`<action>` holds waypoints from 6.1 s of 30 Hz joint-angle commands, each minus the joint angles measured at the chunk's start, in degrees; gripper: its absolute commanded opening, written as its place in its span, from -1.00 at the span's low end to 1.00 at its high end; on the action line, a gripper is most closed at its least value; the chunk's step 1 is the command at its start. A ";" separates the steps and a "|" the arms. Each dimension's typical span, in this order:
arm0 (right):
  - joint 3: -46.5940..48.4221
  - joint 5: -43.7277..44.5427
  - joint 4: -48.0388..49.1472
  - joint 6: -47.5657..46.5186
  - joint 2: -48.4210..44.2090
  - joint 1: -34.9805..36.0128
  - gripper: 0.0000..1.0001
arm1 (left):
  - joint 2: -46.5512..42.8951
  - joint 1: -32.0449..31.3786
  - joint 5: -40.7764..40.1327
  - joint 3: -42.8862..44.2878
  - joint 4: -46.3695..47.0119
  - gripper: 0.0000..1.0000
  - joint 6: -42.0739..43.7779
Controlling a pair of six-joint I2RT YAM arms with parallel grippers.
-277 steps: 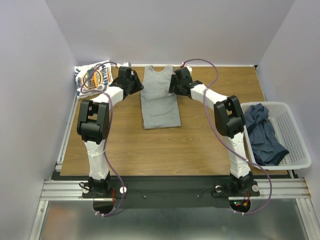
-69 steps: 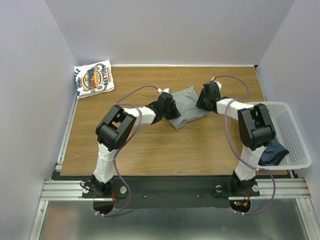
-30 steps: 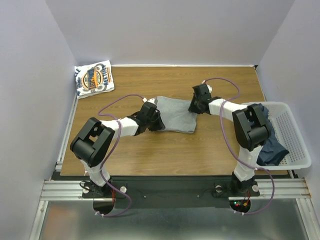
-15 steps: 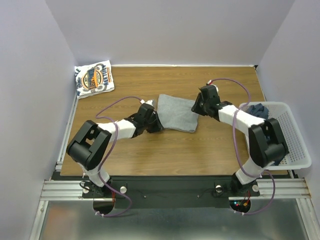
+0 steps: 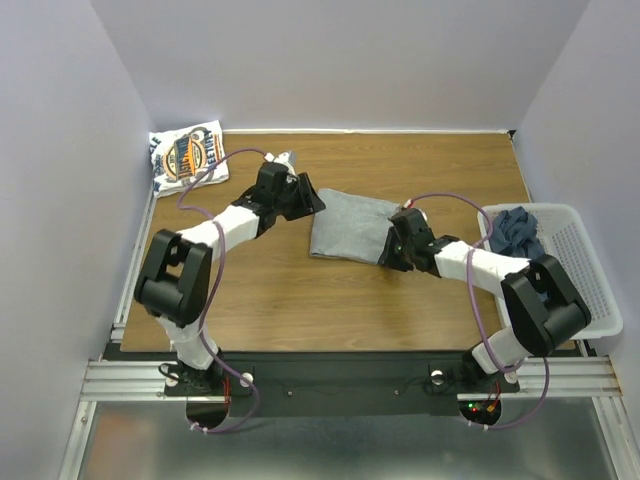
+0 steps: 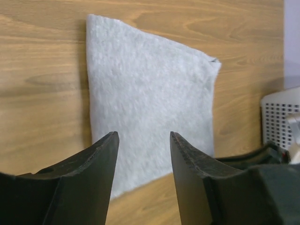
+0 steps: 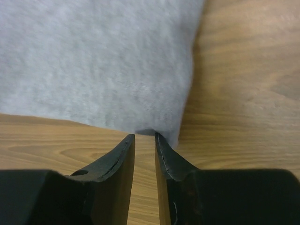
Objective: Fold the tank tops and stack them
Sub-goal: Neatly place the folded tank top to the corner
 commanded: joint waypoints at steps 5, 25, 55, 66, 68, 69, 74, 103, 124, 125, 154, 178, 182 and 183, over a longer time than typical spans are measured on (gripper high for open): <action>-5.43 2.05 3.21 1.84 -0.67 -0.25 -0.46 | 12.47 3.98 14.18 5.27 0.34 0.22 7.16; -6.67 2.32 3.47 0.79 -2.43 -0.42 -0.46 | 22.33 4.07 11.58 6.42 -2.47 0.41 7.43; 0.18 -6.91 -0.74 -3.86 -11.92 -0.60 0.38 | 22.16 4.67 -17.68 21.35 -19.60 -1.00 14.90; 4.14 -8.84 -3.21 -6.42 -11.31 -0.69 0.39 | 32.16 12.06 -33.49 48.84 -28.92 -1.00 25.00; 4.66 -8.75 -3.29 -6.77 -10.96 -0.60 0.39 | 34.88 13.73 -35.09 54.11 -29.63 -1.00 25.71; 4.84 -8.75 -3.38 -6.86 -10.87 -0.69 0.39 | 35.68 14.26 -35.53 55.71 -30.24 -1.00 25.80; 6.25 -9.19 -3.38 -7.30 -8.51 -0.69 0.39 | 38.67 17.42 -36.85 64.14 -29.89 -1.00 27.20; 11.61 -9.46 -3.21 -8.18 1.79 -0.69 0.38 | 41.05 24.46 -29.47 77.44 -22.69 -1.00 31.77; 12.14 -9.55 -3.21 -8.00 1.87 -0.69 0.38 | 37.80 30.35 -26.66 77.70 -22.95 -1.00 30.73; 11.96 -9.55 -3.21 -8.09 1.87 -0.60 0.38 | 37.54 31.39 -26.31 77.53 -22.78 -1.00 30.46; 9.50 -8.67 -3.03 -7.47 0.73 -0.34 0.37 | 44.13 38.87 -28.32 69.70 -22.69 -0.99 22.11; 8.71 -8.14 -2.94 -7.65 -1.37 -0.16 0.39 | 41.24 38.53 -31.05 66.63 -20.67 0.52 22.46; 8.97 -7.70 -2.94 -7.74 -2.43 -0.16 0.40 | 37.63 37.30 -30.97 65.58 -21.01 0.53 22.11; 9.32 -7.61 -3.03 -7.74 -3.13 -0.16 0.40 | 35.45 36.86 -30.62 64.18 -21.10 0.53 21.41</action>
